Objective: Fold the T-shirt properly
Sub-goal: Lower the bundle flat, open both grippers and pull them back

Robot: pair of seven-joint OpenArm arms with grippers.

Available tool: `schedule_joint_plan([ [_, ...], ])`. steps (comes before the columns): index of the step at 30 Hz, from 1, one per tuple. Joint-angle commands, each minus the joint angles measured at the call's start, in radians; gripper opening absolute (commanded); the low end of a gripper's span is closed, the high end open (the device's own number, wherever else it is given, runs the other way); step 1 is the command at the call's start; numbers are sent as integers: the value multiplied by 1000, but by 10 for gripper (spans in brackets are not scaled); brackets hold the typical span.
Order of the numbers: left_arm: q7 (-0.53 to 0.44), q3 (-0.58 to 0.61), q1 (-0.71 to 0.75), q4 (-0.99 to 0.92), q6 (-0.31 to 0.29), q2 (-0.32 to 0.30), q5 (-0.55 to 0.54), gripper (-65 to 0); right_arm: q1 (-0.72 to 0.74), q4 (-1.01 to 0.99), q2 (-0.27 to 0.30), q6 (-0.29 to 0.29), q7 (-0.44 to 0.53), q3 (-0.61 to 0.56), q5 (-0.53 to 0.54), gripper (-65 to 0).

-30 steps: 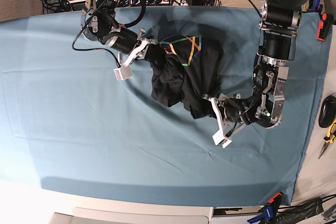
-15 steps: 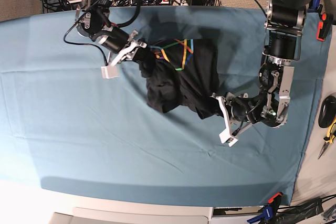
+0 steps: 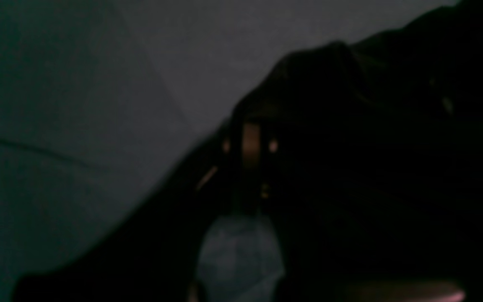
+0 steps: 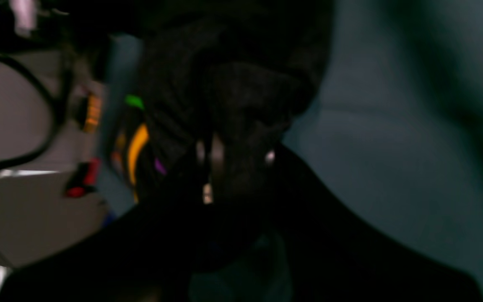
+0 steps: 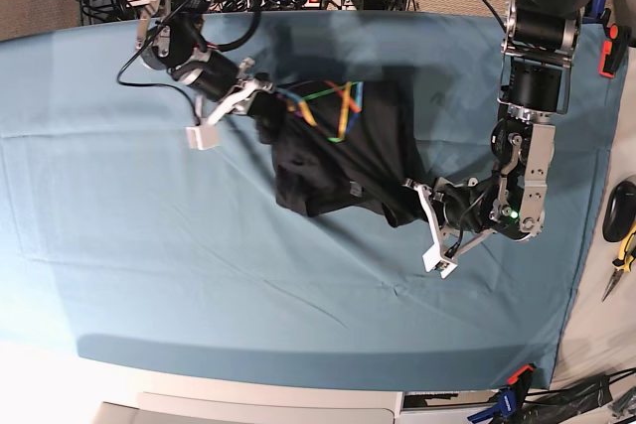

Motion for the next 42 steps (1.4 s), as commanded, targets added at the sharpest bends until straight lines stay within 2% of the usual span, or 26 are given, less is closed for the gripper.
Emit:
schedule_joint_plan([
  [1, -47, -10, -43, 16, 31, -23, 53, -650, -9, 35, 20, -13, -23, 23, -62, -650],
  [6, -53, -10, -43, 16, 31, -23, 53, -650, -9, 125, 31, -30, -19, 27, -118, -650],
  [11, -52, -10, -43, 16, 30, -22, 42, -650, -10, 144, 31, -29, -31, 16, -117, -650],
  [14, -51, -10, -43, 16, -1, -22, 42, -634, -9, 144, 31, -26, -45, -3, -117, -650],
  [16, -46, -10, -44, 16, -24, -22, 42, -470, -9, 144, 31, 3, -47, -14, -118, -650],
  [17, -42, -10, -47, 16, -26, -22, 42, -402, -9, 144, 31, 26, -47, -15, -117, -607],
  [18, -33, -10, -50, 16, -26, -23, 42, -361, -9, 144, 32, 45, -46, -14, -117, -547],
  [19, -20, -10, -55, 16, -24, -23, 43, -347, -8, 144, 37, 58, -43, -14, -116, -499],
  [21, -6, -10, -67, 16, -22, -27, 42, -347, -6, 148, 53, 79, -34, -14, -117, -463],
  [26, 5, -10, -107, 17, -25, -74, -43, -348, 5, 207, 96, 93, -36, -13, -119, -463],
  [28, 11, -10, -122, 17, -36, -90, -64, -350, 5, 237, 97, 126, -35, -13, -121, -455],
  [31, 12, -10, -132, 17, -45, -103, -70, -350, 5, 264, 98, 129, -40, -13, -121, -418],
  [34, 20, -10, -131, 17, -45, -105, -72, -350, 5, 267, 98, 130, -46, -13, -124, -417],
  [38, 34, -10, -131, 17, -46, -106, -86, -350, 5, 267, 135, 144, -35, -13, -211, -306],
  [42, 34, -10, -129, 17, -46, -106, -89, -350, 10, 268, 209, 138, 34, 3, -385, -298],
])
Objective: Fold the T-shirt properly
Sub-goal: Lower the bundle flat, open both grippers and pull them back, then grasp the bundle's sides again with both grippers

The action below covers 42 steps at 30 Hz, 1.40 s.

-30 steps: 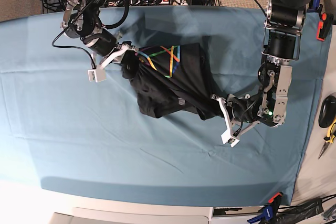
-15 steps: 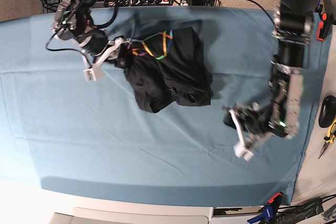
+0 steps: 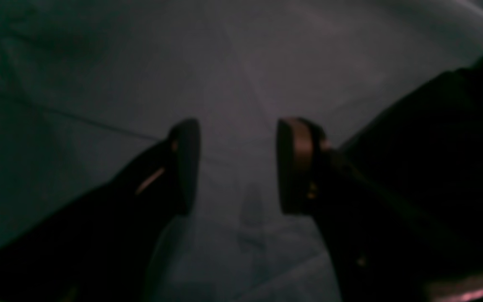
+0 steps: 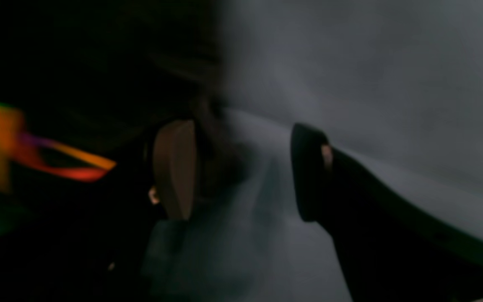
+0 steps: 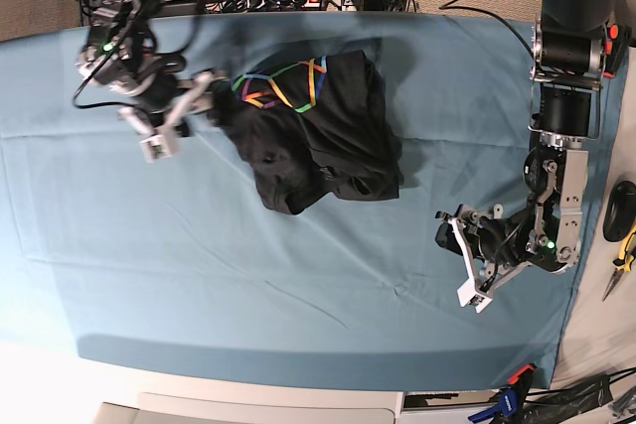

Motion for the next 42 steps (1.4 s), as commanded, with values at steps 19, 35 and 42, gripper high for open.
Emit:
schedule_joint_plan([
  [19, 108, -65, 60, 27, -142, -6, -328, -453, 268, -85, -43, -59, 160, -4, 39, -300],
  [35, 251, -194, 345, 191, -313, -31, -890, -650, 505, -344, -74, 32, -229, -255, 576, -423],
  [42, 251, -194, 556, 469, -313, 10, -890, -650, 498, -343, -95, 32, -284, -255, 723, -650],
])
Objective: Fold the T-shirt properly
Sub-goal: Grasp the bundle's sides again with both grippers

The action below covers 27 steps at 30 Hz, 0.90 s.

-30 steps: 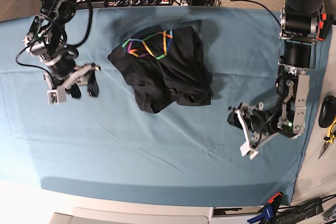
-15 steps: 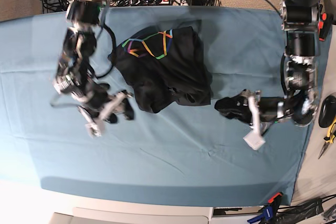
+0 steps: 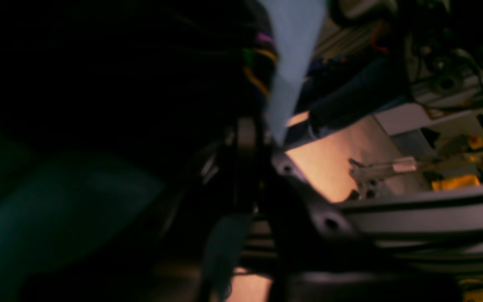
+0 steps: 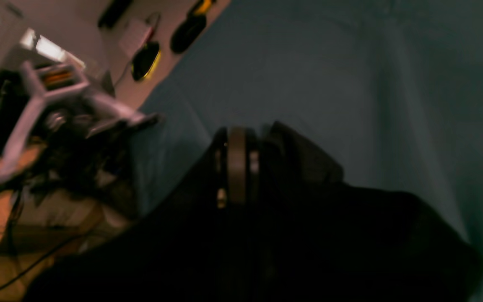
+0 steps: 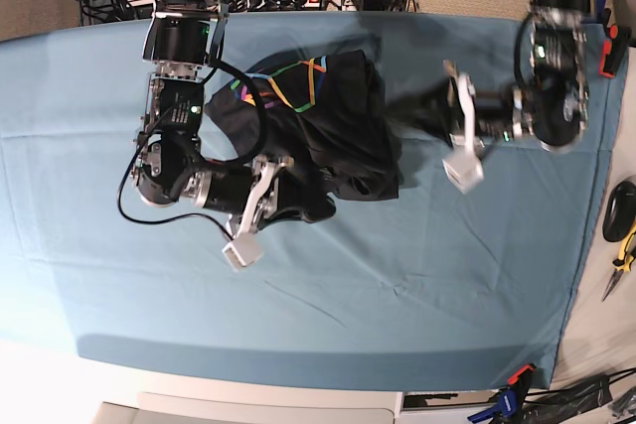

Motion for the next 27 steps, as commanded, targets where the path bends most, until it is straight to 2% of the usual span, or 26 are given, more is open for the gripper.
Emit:
schedule_joint_plan([
  [1, -17, -6, 8, 33, -5, 6, -31, -650, 23, 16, 3, 1, 20, 2, 25, -650],
  [4, -17, -6, 66, 45, -5, 61, -19, -650, 22, 16, 3, 1, 20, 2, 26, -650],
  [5, -17, -6, 85, 45, -5, 84, 53, -650, 19, 16, 3, 1, 20, 2, 28, -650],
  [6, -66, -6, 102, 45, -5, 108, 127, -650, 15, 16, 3, 1, 20, 2, 35, -650],
  [9, -173, -6, 126, 45, 73, 177, 326, -650, 3, 16, 6, 1, 20, 2, 40, -650],
  [13, -237, -6, 124, 45, 145, 240, 466, -650, -9, 16, 23, 1, 20, 2, 32, -650],
  [21, -248, -6, 128, 47, 159, 263, 496, -650, -22, 15, 69, 1, 20, 1, -105, -650],
  [27, -248, -6, 128, 47, 163, 262, 512, -650, -59, 15, 92, 1, 20, 0, -72, -650],
])
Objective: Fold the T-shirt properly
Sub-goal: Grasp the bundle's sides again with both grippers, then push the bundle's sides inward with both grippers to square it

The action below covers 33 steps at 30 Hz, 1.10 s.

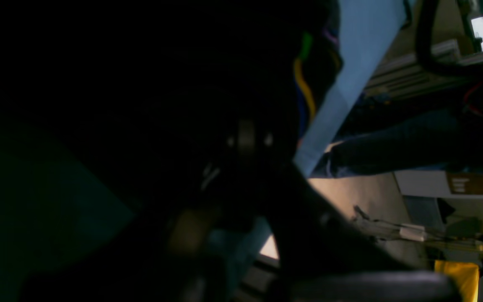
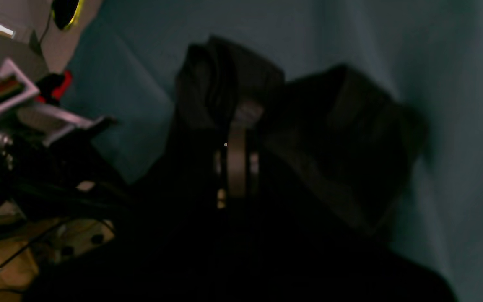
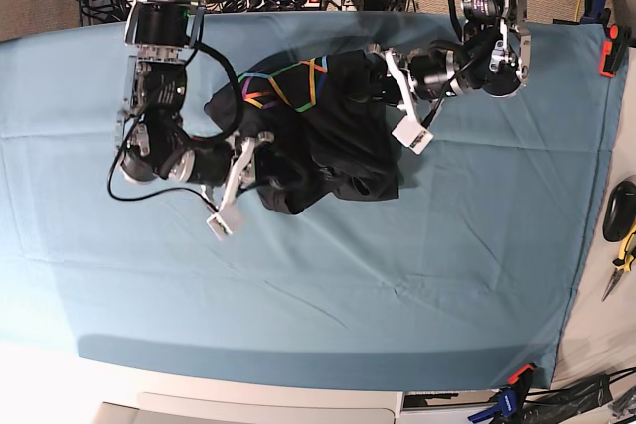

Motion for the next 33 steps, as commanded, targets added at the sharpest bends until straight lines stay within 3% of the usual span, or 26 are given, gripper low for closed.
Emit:
schedule_joint_plan([
  [1, -18, -1, -8, 19, -1, 2, -18, -650, 21, 16, 3, 1, 22, 0, 43, -650],
  [9, -18, -1, 9, 19, -1, 2, -16, -650, 11, 7, 2, 1, 22, -2, 21, -650],
  [17, -18, -1, 37, 19, -1, 2, -18, -650, 58, -128, 2, 1, 22, -74, -21, -650],
  [23, -5, -1, 45, 19, 0, 2, -18, -650, 121, -151, -6, 1, 24, -85, -249, -650],
  [29, 18, -1, 84, 20, 3, -6, -19, -650, 147, -151, -5, -10, 195, -85, -486, -650],
  [33, 39, -1, 130, 23, 18, -20, -21, -650, 152, -151, -5, -83, 336, -85, -598, -650],
])
